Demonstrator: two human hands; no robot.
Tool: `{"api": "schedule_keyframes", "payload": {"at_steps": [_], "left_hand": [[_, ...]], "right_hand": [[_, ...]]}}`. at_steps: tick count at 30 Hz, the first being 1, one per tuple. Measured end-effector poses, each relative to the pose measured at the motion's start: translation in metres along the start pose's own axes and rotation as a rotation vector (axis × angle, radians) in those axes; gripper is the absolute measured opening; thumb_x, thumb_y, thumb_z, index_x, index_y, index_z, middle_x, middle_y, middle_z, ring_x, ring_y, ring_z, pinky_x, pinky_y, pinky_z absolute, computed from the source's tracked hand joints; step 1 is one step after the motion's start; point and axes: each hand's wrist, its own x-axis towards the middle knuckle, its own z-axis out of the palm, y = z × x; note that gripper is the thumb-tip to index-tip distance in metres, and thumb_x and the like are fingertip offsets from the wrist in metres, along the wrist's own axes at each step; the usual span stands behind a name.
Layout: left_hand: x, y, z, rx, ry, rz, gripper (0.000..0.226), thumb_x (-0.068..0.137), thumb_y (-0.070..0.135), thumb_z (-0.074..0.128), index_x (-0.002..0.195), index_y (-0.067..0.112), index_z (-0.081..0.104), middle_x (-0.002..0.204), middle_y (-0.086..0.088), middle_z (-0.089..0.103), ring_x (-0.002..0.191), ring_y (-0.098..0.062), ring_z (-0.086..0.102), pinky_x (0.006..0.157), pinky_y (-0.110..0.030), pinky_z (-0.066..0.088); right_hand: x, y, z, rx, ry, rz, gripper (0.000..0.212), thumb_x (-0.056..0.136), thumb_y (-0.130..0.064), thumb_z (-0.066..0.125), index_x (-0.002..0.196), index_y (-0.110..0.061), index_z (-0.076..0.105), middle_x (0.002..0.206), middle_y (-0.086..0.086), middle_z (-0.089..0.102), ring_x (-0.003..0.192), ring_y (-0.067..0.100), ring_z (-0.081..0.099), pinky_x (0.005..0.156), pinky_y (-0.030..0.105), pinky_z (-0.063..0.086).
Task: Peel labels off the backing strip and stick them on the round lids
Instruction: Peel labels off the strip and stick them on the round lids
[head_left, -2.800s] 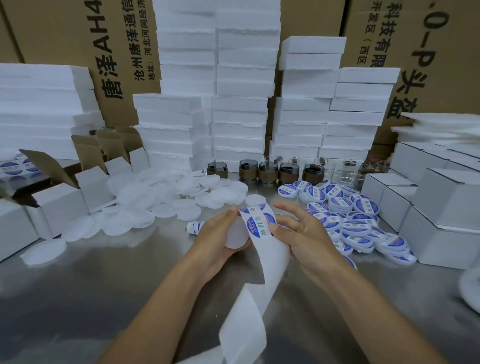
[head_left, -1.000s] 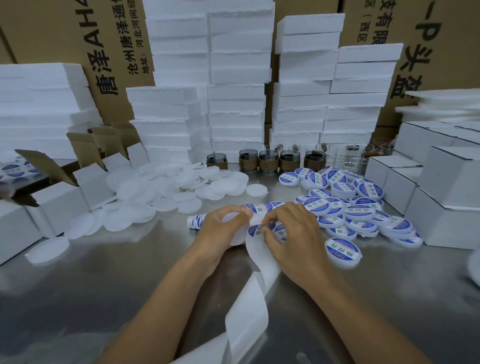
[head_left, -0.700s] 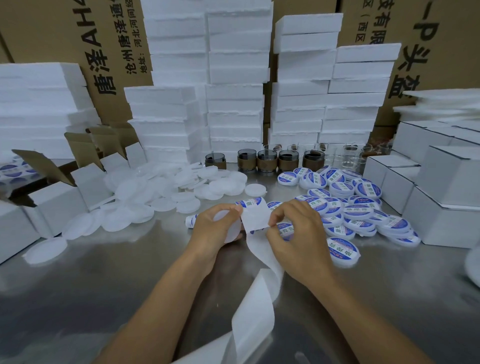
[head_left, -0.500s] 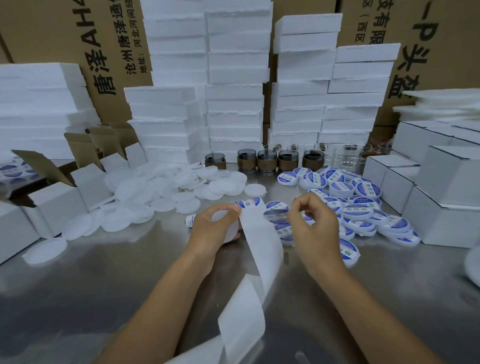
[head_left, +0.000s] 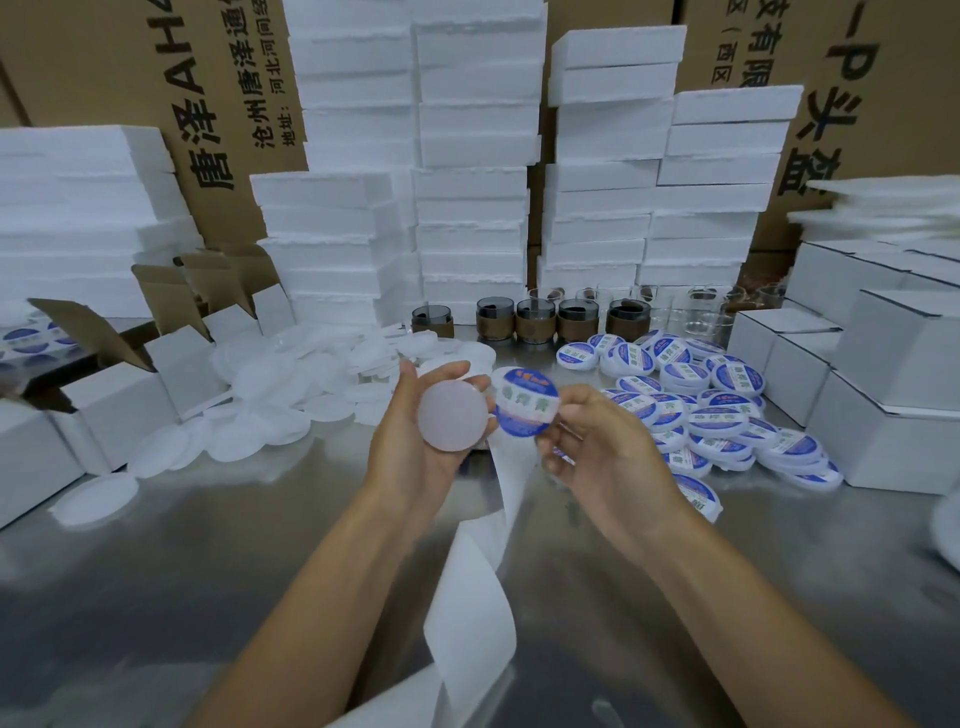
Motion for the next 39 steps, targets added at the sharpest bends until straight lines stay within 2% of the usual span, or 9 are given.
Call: {"api": "schedule_keyframes", "payload": {"at_steps": [3, 4, 7, 10, 14, 19, 39], "left_hand": [[-0.005, -0.004, 0.005, 0.002, -0.121, -0.083, 0.058, 0.098, 0.049, 0.021, 0.094, 0.01, 0.063, 0.086, -0.011, 0.073, 0.075, -0.021, 0.07, 0.064, -0.027, 0.057], [-0.006, -0.005, 0.006, 0.016, -0.146, -0.105, 0.06, 0.098, 0.049, 0.02, 0.095, 0.009, 0.064, 0.087, -0.012, 0.073, 0.076, -0.02, 0.071, 0.063, -0.027, 0.057], [-0.008, -0.01, 0.008, 0.04, -0.181, -0.137, 0.061, 0.098, 0.049, 0.019, 0.097, 0.008, 0.064, 0.091, -0.014, 0.072, 0.078, -0.021, 0.07, 0.06, -0.027, 0.056], [-0.006, -0.012, 0.006, 0.056, -0.186, -0.132, 0.06, 0.098, 0.048, 0.019, 0.098, 0.007, 0.063, 0.091, -0.014, 0.071, 0.078, -0.022, 0.069, 0.063, -0.027, 0.056], [-0.005, -0.014, 0.005, 0.077, -0.201, -0.136, 0.059, 0.098, 0.048, 0.02, 0.1, 0.006, 0.062, 0.088, -0.013, 0.073, 0.078, -0.02, 0.07, 0.064, -0.027, 0.057], [-0.004, -0.015, 0.006, 0.085, -0.212, -0.137, 0.057, 0.098, 0.047, 0.022, 0.1, 0.006, 0.061, 0.086, -0.012, 0.072, 0.078, -0.02, 0.07, 0.069, -0.028, 0.058], [-0.008, -0.016, 0.009, 0.119, -0.25, -0.148, 0.052, 0.095, 0.046, 0.028, 0.101, 0.007, 0.062, 0.087, -0.008, 0.073, 0.08, -0.017, 0.071, 0.073, -0.027, 0.057]], "right_hand": [[-0.002, 0.006, 0.004, -0.138, -0.08, 0.029, 0.012, 0.061, -0.017, 0.073, 0.067, -0.021, 0.063, 0.065, 0.002, 0.057, 0.051, 0.009, 0.048, 0.054, 0.02, 0.036], [-0.003, 0.006, 0.006, -0.184, -0.078, 0.032, 0.005, 0.065, -0.021, 0.07, 0.064, -0.023, 0.066, 0.063, 0.001, 0.057, 0.051, 0.009, 0.048, 0.055, 0.021, 0.036], [-0.002, 0.01, 0.004, -0.285, -0.033, 0.015, 0.021, 0.082, -0.016, 0.063, 0.062, -0.025, 0.066, 0.06, -0.008, 0.062, 0.052, 0.008, 0.05, 0.058, 0.023, 0.037], [-0.002, 0.012, 0.005, -0.342, 0.032, -0.013, 0.016, 0.082, -0.015, 0.066, 0.067, -0.021, 0.063, 0.062, -0.009, 0.065, 0.052, 0.006, 0.052, 0.055, 0.02, 0.039], [-0.002, 0.013, 0.005, -0.358, 0.117, -0.029, 0.013, 0.077, -0.012, 0.072, 0.072, -0.016, 0.061, 0.058, -0.005, 0.066, 0.047, 0.003, 0.052, 0.047, 0.013, 0.041], [-0.002, 0.013, 0.006, -0.319, 0.188, -0.02, 0.014, 0.077, -0.009, 0.073, 0.071, -0.013, 0.061, 0.054, -0.005, 0.064, 0.042, 0.002, 0.05, 0.042, 0.011, 0.039], [-0.001, 0.013, 0.005, -0.379, 0.257, -0.008, 0.009, 0.074, -0.016, 0.076, 0.07, -0.016, 0.068, 0.054, -0.006, 0.067, 0.042, -0.002, 0.053, 0.041, 0.01, 0.039]]}}
